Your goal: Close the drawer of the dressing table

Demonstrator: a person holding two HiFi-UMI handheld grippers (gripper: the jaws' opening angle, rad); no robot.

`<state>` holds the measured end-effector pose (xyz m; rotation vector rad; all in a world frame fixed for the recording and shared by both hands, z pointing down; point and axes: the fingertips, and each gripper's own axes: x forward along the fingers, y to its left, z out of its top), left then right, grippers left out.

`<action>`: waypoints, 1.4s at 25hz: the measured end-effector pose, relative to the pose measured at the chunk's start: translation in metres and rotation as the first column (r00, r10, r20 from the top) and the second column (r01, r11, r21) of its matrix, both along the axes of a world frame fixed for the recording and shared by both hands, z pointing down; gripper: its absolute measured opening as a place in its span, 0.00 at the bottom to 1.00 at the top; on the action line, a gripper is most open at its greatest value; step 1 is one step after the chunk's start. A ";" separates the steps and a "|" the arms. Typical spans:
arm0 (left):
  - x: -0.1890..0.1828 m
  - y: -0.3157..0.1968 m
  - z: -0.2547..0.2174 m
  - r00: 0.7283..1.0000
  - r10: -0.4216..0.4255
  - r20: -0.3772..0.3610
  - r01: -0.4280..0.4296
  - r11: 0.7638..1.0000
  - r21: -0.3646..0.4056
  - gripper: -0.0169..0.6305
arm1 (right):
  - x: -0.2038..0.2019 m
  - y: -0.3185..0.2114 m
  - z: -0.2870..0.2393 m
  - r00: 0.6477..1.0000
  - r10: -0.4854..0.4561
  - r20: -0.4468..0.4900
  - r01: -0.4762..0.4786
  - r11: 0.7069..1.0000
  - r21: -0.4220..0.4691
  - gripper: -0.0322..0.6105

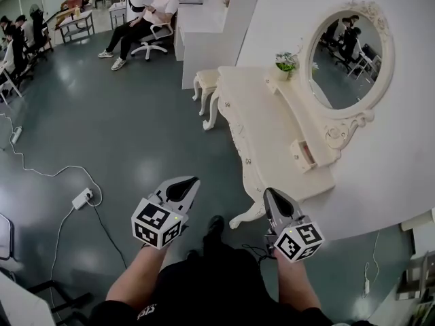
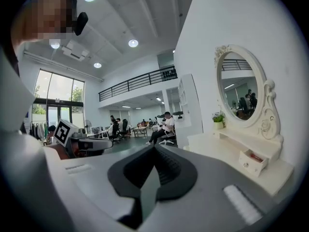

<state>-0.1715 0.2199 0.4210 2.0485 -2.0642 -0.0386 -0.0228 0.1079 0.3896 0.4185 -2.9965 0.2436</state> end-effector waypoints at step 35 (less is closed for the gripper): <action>-0.085 -0.379 -0.010 0.981 0.193 0.009 -0.190 0.974 -0.122 0.03 | -0.079 -0.331 0.041 0.989 0.143 -0.029 -0.145 0.980 -0.135 0.07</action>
